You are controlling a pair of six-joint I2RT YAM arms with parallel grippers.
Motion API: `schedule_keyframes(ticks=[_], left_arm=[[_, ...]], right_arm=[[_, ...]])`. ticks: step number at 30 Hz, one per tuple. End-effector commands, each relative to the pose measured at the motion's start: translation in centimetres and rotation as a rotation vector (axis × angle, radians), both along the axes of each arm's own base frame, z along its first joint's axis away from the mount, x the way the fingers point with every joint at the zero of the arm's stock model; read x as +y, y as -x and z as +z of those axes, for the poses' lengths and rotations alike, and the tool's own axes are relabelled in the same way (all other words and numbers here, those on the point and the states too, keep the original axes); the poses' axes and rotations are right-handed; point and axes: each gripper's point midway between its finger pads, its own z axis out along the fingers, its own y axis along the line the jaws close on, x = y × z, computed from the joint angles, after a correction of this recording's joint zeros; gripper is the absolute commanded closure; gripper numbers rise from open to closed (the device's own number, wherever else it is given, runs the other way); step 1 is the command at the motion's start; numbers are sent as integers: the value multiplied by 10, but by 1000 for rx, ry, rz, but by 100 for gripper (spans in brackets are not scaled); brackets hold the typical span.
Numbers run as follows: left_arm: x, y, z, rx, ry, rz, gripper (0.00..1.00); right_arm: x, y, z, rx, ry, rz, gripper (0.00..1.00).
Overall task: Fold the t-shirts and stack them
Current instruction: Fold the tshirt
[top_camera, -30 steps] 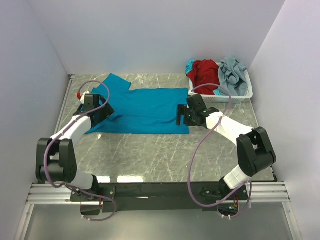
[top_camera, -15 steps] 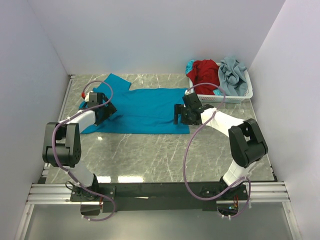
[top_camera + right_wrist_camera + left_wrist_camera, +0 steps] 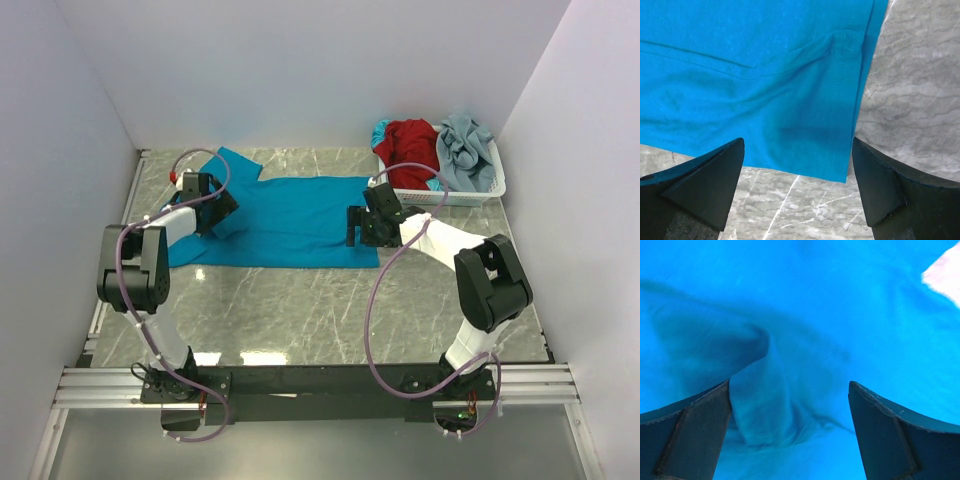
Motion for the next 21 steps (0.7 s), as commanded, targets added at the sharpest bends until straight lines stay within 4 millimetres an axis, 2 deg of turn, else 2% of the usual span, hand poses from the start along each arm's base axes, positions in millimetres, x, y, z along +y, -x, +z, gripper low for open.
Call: schedule_keyframes(ticks=[1,7,11,14,16,18,19,21], left_arm=[[-5,-35,29,-114,28,-12,1],[-7,-71,37,-160,12,-34,1],[-6,-102,65,-238,-17,-52,1],[-4,-110,85,-252,-40,-65,1],[-3,-107,98,-267,-49,-68,1],[-3,-91,112,-292,-43,-67,0],[-2,-82,114,-291,-37,-58,0],[0,-51,103,-244,-36,-51,1]], right_arm=[[3,-14,14,-55,11,0,6],[-3,-17,19,-73,36,-12,6],[-7,-19,24,-89,40,-22,6],[-7,-20,29,-102,37,-15,6],[-6,-20,33,-115,29,-13,6],[-6,-19,35,-121,26,-9,6],[-6,-19,37,-129,18,-9,6],[-6,-17,36,-124,16,-6,6]])
